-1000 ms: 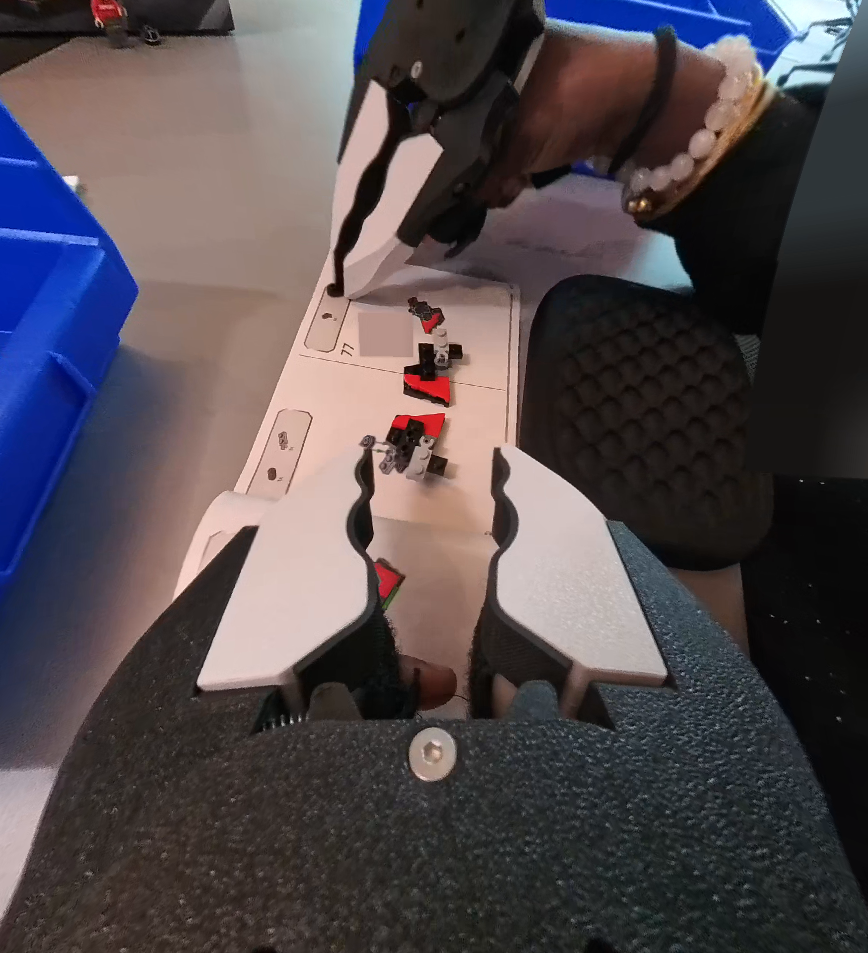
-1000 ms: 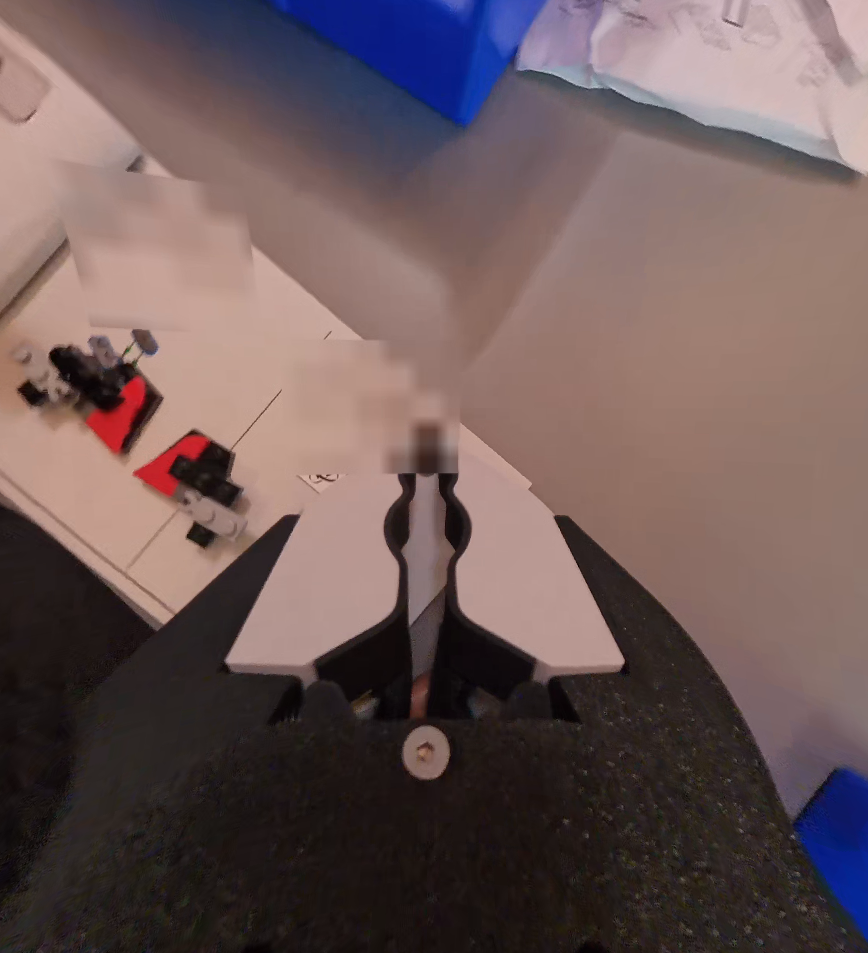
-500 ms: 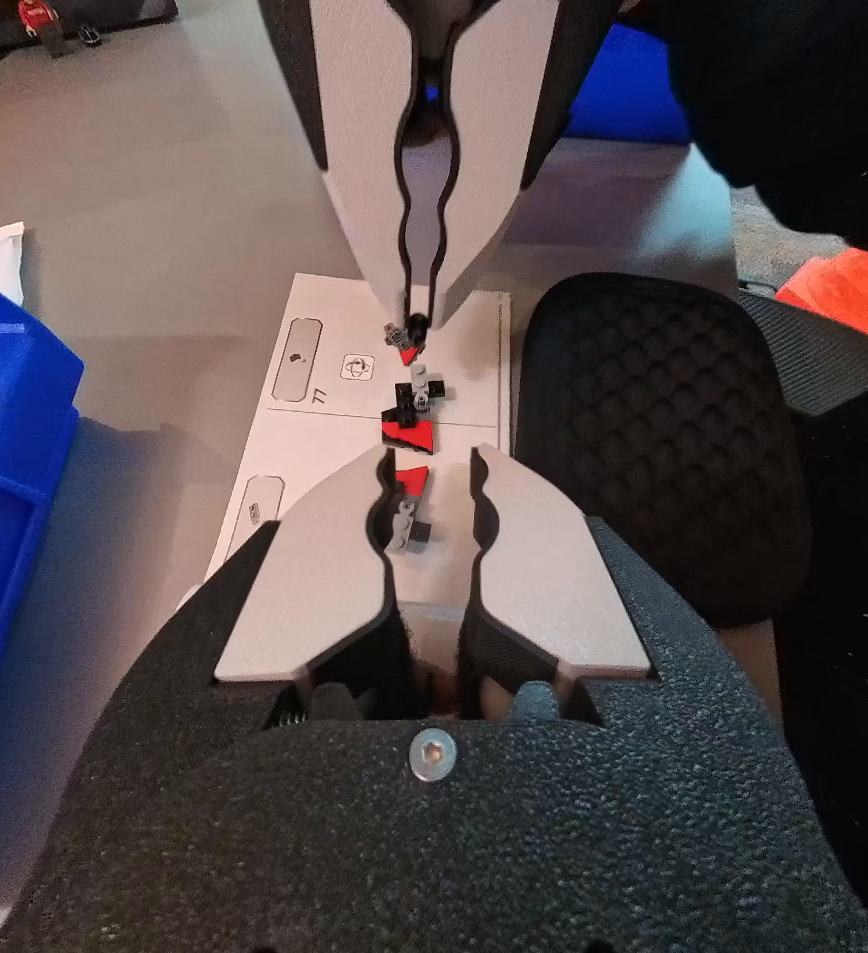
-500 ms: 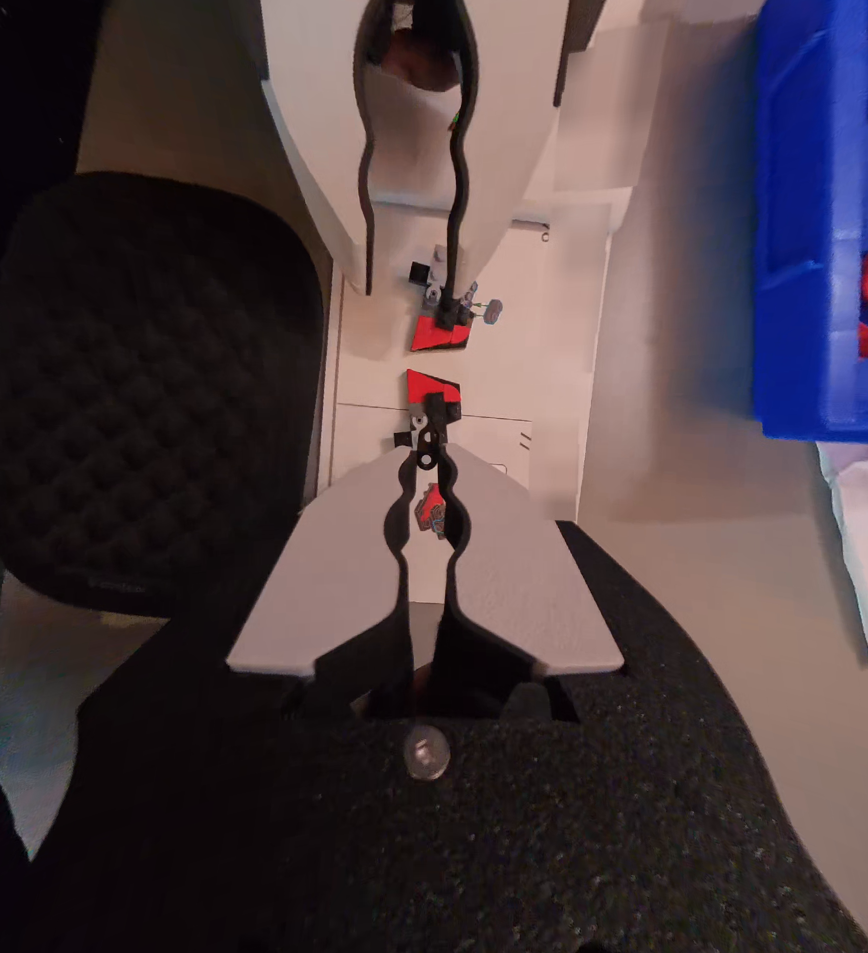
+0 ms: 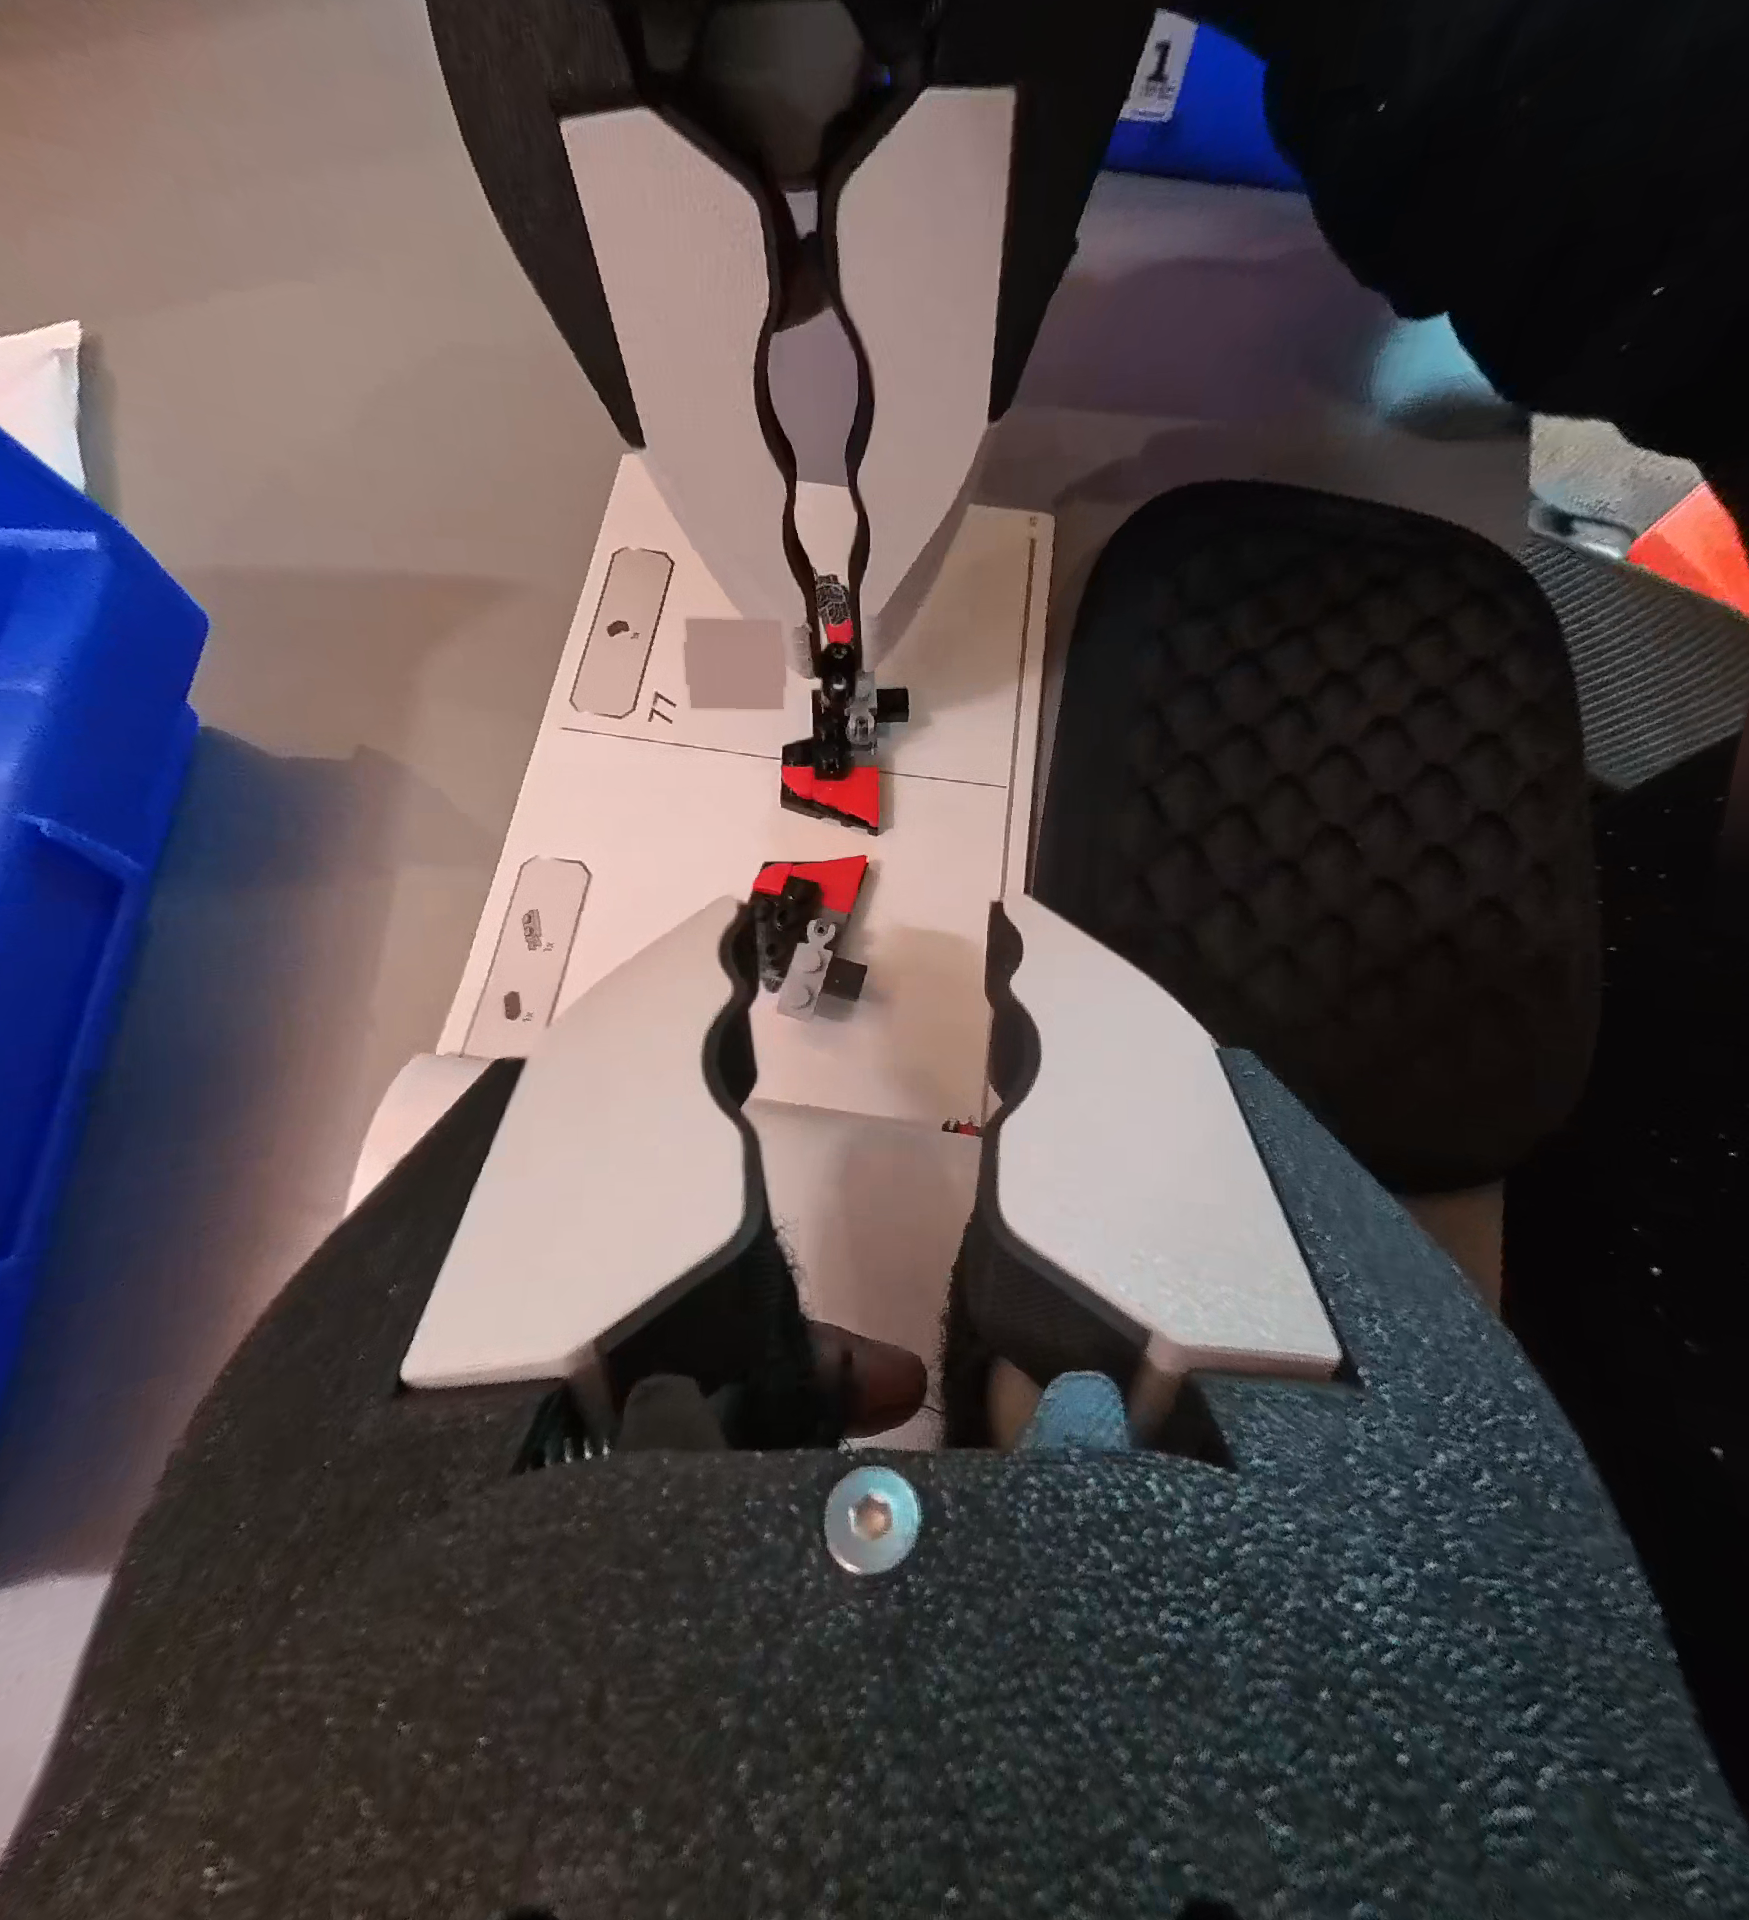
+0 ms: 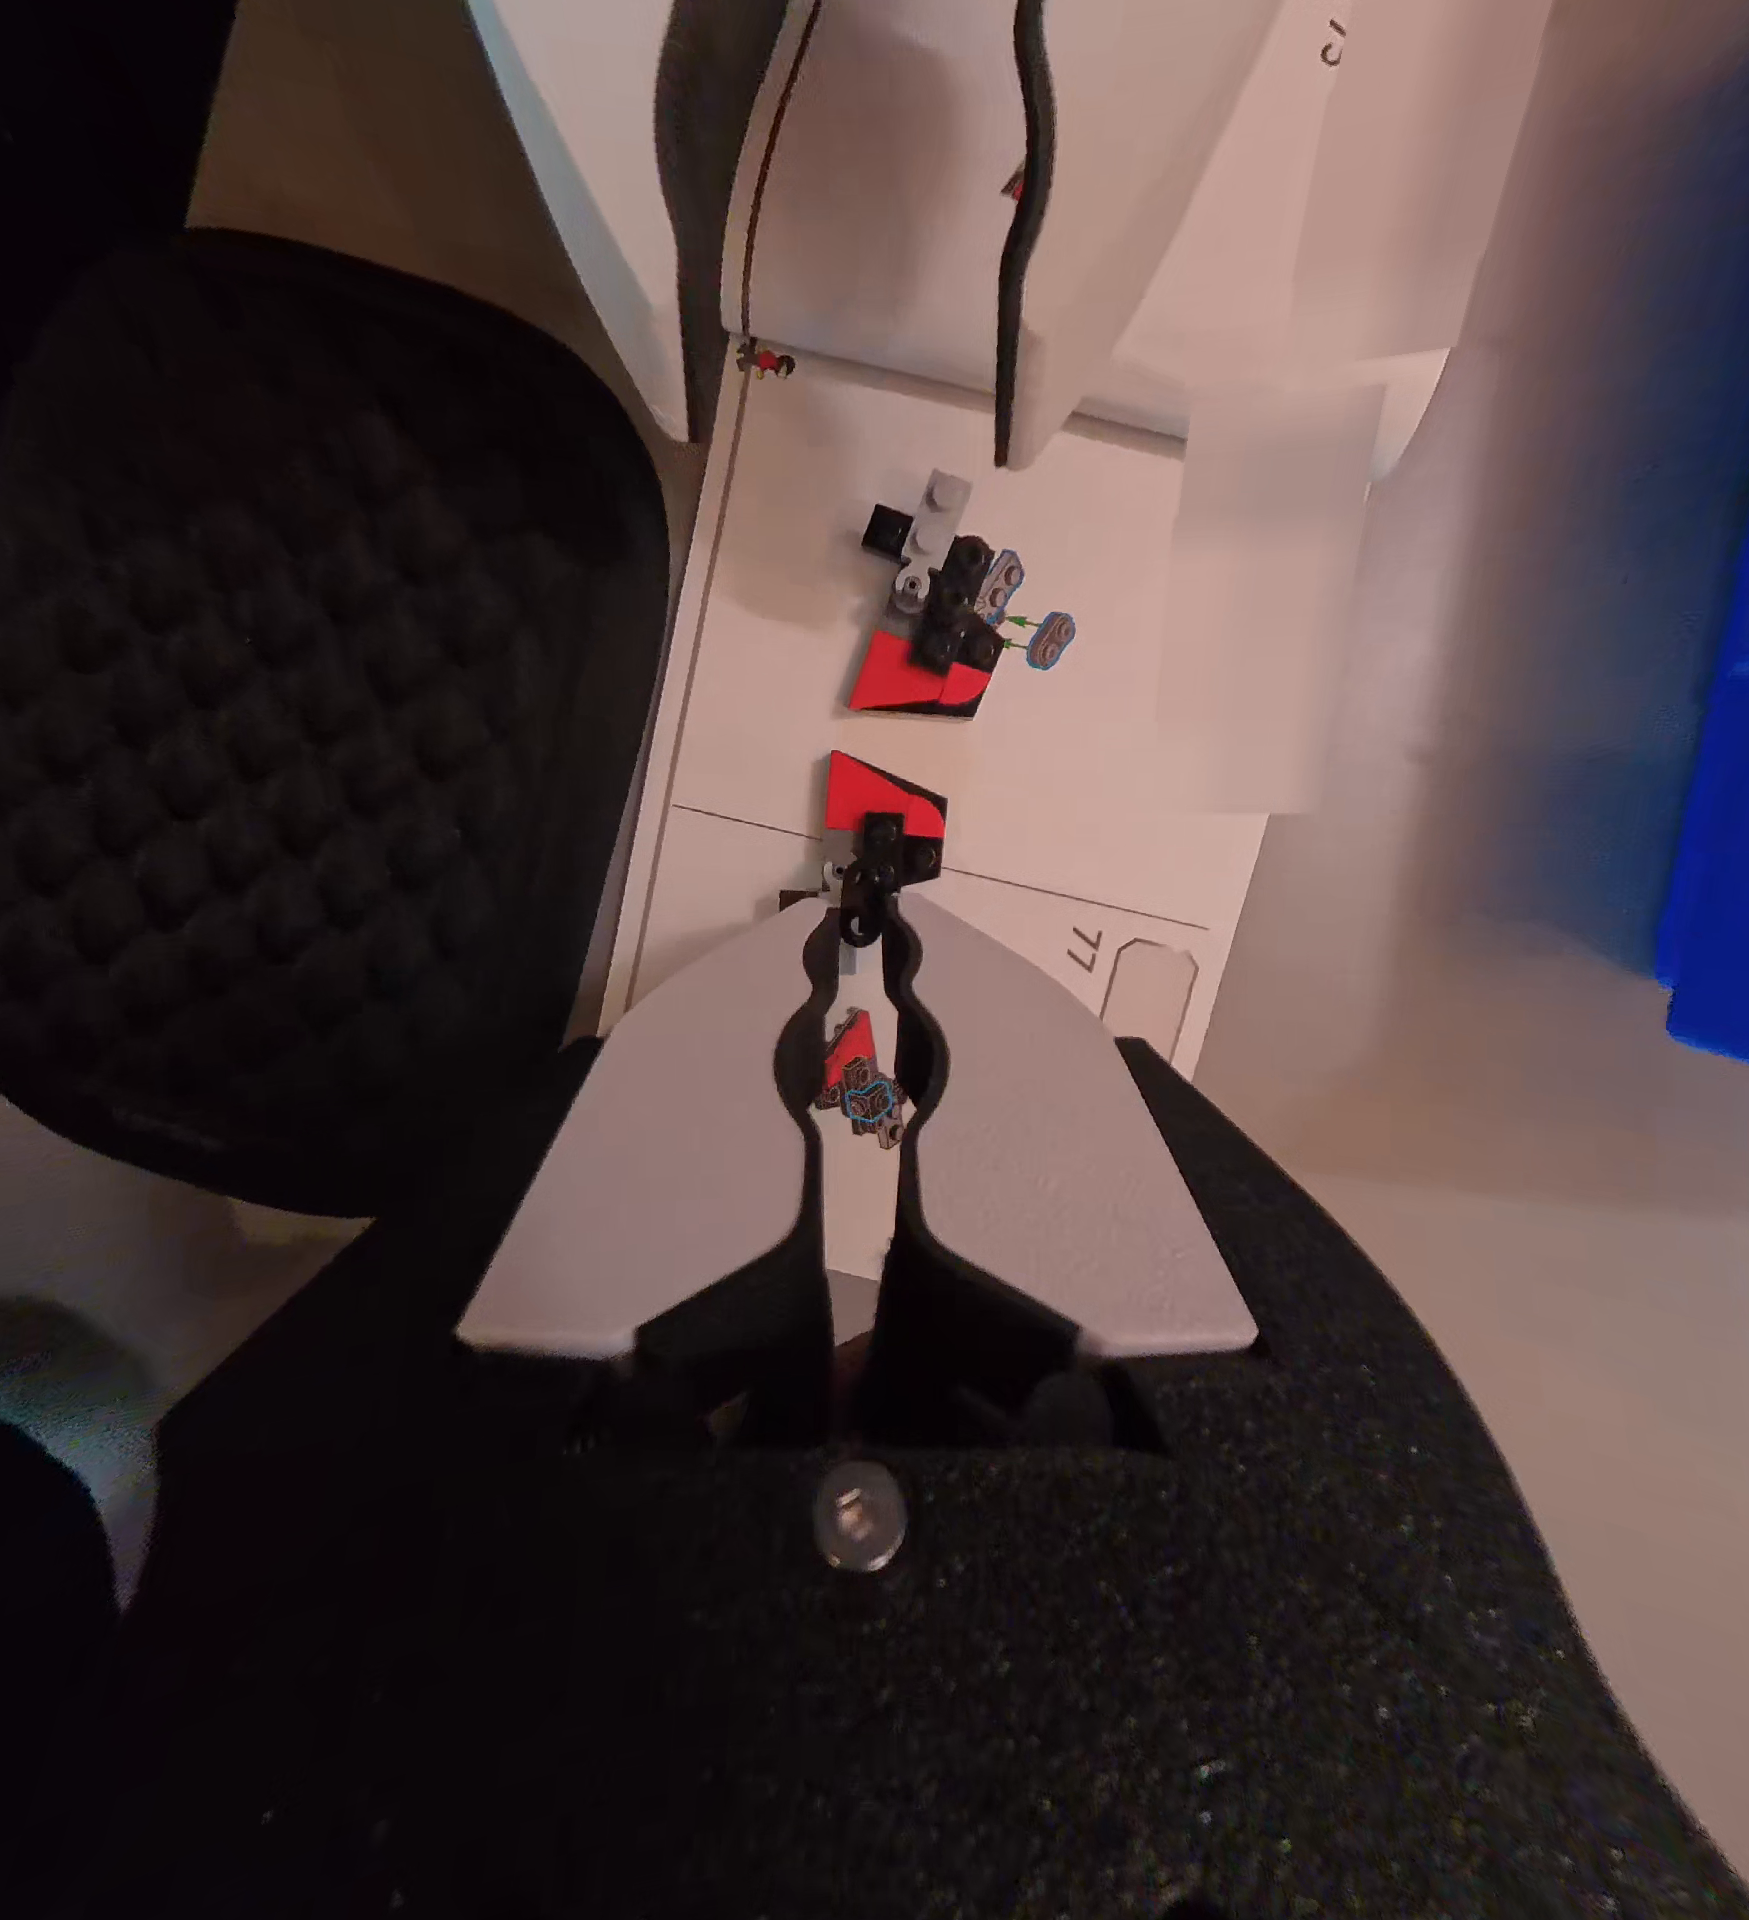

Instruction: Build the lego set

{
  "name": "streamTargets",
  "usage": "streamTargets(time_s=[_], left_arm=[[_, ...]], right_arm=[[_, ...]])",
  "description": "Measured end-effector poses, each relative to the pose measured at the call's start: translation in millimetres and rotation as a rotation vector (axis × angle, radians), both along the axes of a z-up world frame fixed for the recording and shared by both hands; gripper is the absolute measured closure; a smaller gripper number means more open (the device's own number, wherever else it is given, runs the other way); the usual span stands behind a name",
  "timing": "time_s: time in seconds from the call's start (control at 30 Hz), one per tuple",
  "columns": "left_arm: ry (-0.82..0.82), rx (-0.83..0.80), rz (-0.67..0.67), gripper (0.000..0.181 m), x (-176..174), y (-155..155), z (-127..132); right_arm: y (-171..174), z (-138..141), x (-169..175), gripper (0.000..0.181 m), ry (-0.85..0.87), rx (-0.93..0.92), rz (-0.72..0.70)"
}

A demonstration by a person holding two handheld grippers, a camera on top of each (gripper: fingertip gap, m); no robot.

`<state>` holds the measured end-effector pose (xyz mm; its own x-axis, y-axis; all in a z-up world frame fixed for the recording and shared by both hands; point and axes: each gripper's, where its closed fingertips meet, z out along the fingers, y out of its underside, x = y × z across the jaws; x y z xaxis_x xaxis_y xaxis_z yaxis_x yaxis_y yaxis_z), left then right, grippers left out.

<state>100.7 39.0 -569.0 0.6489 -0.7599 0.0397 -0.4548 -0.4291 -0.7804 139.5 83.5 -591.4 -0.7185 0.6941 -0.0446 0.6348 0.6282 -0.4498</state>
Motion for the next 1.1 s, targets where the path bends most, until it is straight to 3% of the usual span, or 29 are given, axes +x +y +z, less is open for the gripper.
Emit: streamTargets(time_s=[0.33, 0.7, 1.1], left_arm=[[-0.001, -0.013, -0.01, 0.141, 5, 5, -2], [0.0, -0.042, -0.025, 0.158, 13, 11, -9], [-0.01, -0.044, -0.031, 0.158, 10, 11, -10]], right_arm=[[7, -3, 7, 0.173, -0.016, -0.029, -0.006], [3, -7, -1, 0.173, -0.063, -0.042, 0.056], [1, -9, -3, 0.173, -0.094, -0.065, 0.07]])
